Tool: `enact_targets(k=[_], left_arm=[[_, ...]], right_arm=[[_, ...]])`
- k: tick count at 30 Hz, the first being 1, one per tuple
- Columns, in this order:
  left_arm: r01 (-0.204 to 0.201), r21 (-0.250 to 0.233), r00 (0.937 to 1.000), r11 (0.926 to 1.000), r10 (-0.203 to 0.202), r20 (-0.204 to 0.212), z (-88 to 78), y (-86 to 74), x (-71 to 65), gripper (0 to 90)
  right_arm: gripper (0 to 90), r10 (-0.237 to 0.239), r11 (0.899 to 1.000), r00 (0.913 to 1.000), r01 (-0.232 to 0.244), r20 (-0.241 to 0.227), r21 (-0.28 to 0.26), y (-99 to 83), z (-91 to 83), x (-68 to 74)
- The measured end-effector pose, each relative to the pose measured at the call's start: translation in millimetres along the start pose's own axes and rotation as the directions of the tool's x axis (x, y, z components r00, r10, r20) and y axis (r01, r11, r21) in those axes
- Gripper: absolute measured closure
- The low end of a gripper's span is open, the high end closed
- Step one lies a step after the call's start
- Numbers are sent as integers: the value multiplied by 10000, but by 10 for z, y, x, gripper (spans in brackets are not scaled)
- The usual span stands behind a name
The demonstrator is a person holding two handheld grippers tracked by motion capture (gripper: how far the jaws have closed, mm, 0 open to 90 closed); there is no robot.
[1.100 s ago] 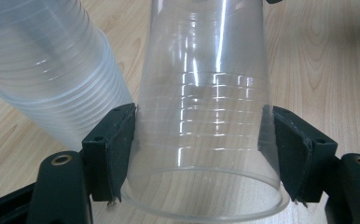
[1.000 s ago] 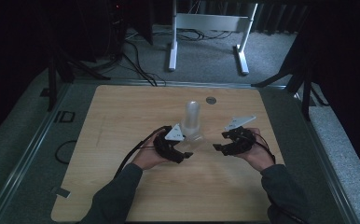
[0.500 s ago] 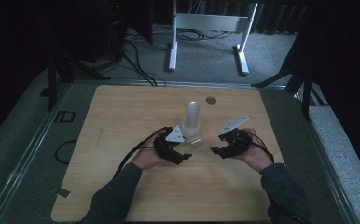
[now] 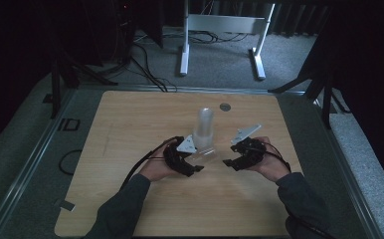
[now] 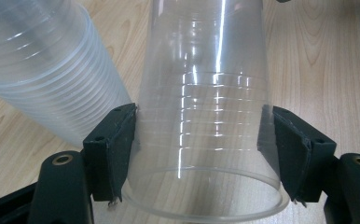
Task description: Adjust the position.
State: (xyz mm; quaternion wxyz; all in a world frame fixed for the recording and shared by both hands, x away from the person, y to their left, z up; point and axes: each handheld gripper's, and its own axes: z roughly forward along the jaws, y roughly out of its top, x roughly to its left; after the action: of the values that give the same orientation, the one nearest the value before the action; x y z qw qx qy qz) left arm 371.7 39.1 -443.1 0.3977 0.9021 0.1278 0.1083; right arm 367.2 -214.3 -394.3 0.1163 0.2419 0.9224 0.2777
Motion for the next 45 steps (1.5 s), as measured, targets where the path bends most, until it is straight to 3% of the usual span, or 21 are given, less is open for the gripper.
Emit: enact_targets(k=[14, 45], left_arm=[[-48, 253, 9997, 9997, 42, 222, 16, -22, 3, 294], [-232, 806, 9970, 9965, 171, 756, 59, -47, -16, 294]], right_arm=[[378, -399, 9984, 9992, 400, -30, 409, 42, -7, 12], [378, -1157, 9869, 9911, 1221, -654, 1052, 130, 55, 87]])
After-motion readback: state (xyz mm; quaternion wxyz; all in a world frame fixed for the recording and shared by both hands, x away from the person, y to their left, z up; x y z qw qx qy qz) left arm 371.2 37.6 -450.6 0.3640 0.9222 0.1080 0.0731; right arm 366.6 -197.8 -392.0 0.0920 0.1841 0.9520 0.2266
